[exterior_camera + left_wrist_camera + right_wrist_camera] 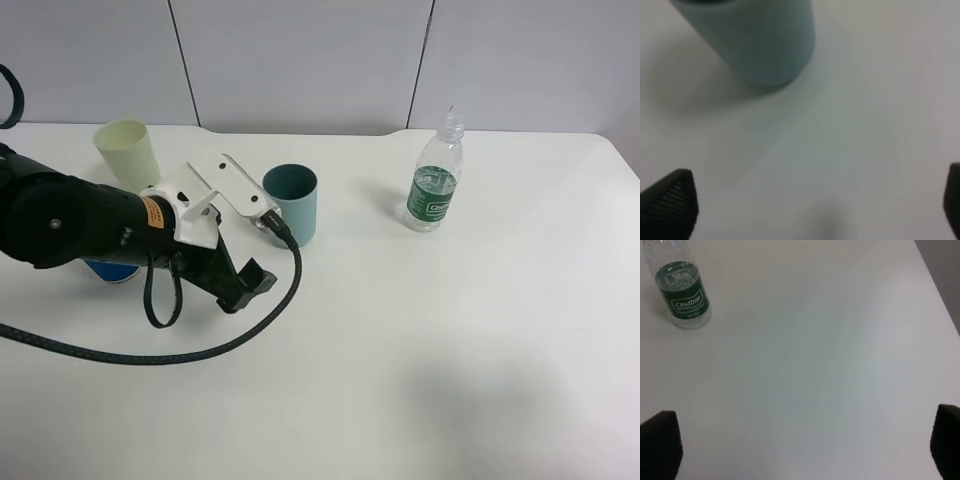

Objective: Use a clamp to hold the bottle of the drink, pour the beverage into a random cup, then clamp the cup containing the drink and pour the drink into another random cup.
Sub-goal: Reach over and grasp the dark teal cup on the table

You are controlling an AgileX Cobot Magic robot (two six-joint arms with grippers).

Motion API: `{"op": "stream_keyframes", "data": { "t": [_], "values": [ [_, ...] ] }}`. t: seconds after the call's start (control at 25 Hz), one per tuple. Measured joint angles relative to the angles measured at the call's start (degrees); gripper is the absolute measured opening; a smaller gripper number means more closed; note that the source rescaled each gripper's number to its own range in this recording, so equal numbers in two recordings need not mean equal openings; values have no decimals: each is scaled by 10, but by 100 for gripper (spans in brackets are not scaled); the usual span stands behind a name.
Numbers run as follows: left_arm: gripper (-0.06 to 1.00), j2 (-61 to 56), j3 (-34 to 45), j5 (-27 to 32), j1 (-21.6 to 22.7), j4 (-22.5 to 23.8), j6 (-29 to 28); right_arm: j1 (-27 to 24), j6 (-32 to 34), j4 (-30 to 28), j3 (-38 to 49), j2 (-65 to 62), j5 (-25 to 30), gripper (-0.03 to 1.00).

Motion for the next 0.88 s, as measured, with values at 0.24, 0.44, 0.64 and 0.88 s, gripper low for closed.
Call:
{"op": "stream_keyframes", "data": {
  "t": [0.24, 0.44, 0.64, 0.88],
  "values": [
    [100, 50, -1, -85, 0, 0, -4, 0, 0, 0, 0, 0, 0, 100],
    [100, 82, -1, -139, 0, 1, -8, 0, 0, 0, 0, 0, 0, 100],
    [100, 113, -1, -190, 0, 5, -13, 0, 0, 0, 0, 0, 0, 100],
    [100, 152, -2, -261, 0, 20, -55, 0, 0, 0, 0, 0, 0, 100]
  ]
}}
